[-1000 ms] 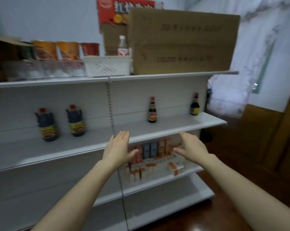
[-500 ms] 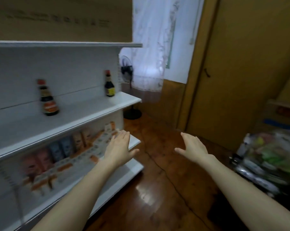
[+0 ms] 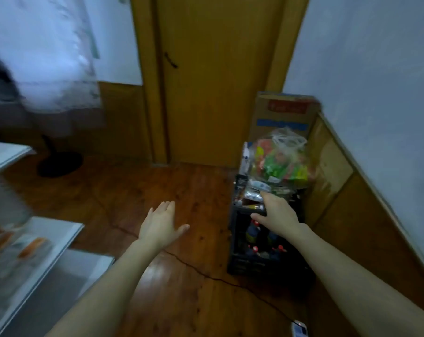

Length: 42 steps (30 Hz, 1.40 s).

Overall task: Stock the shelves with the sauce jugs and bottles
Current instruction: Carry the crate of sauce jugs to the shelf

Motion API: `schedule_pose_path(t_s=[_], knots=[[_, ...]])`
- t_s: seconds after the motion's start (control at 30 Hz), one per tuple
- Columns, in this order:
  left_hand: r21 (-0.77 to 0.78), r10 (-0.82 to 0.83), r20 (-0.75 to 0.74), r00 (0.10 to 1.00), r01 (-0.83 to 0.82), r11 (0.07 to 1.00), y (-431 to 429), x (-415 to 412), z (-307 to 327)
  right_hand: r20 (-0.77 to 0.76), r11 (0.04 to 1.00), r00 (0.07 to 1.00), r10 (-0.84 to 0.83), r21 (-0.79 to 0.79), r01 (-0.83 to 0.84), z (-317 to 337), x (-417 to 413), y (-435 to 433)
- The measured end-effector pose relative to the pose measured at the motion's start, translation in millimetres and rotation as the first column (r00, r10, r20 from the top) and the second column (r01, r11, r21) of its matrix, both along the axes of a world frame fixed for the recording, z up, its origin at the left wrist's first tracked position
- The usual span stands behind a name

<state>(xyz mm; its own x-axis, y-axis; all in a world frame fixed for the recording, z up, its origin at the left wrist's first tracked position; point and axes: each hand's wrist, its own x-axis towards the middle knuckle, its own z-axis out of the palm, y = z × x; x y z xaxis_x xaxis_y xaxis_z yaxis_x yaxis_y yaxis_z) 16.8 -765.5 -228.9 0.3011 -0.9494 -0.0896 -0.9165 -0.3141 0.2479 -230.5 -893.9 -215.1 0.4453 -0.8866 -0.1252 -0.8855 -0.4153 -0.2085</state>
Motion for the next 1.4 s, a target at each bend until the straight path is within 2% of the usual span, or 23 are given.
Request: schedule_pose_path(t_s=[0.3, 0.5, 0.83, 1.0, 1.23, 1.4], knots=[[0.117, -0.293, -0.055, 0.955, 0.297, 0.948, -149.5, -41.4, -49.2, -0.003, 0.928, 0.931, -0.364, 0.090, 0.363, -42.7, -80.5, -62.9], [0.225, -0.356, -0.079, 0.931, 0.365, 0.904, -229.6, -81.7, -97.5, -0.007, 0.856, 0.868, -0.496, 0.160, 0.491, -81.8, -137.7, -121.7], [0.395, -0.153, -0.132, 0.979, 0.194, 0.898, -360.9, -155.3, -213.9, -0.078, 0.809, 0.870, -0.487, 0.333, 0.483, -194.0, -220.9, -270.6], [0.459, -0.038, -0.167, 0.985, 0.112, 0.881, -401.1, -170.9, -283.2, -0.097, 0.756, 0.848, -0.522, 0.408, 0.512, -268.0, -239.6, -328.4], [0.499, 0.003, -0.145, 0.989, 0.071, 0.863, -437.3, -163.4, -422.3, -0.092, 0.676, 0.780, -0.618, 0.443, 0.588, -417.1, -253.9, -374.8], [0.504, 0.094, -0.130, 0.987, -0.016, 0.864, -451.7, -156.2, -522.7, -0.088, 0.614, 0.710, -0.699, 0.436, 0.658, -526.7, -270.1, -387.9]])
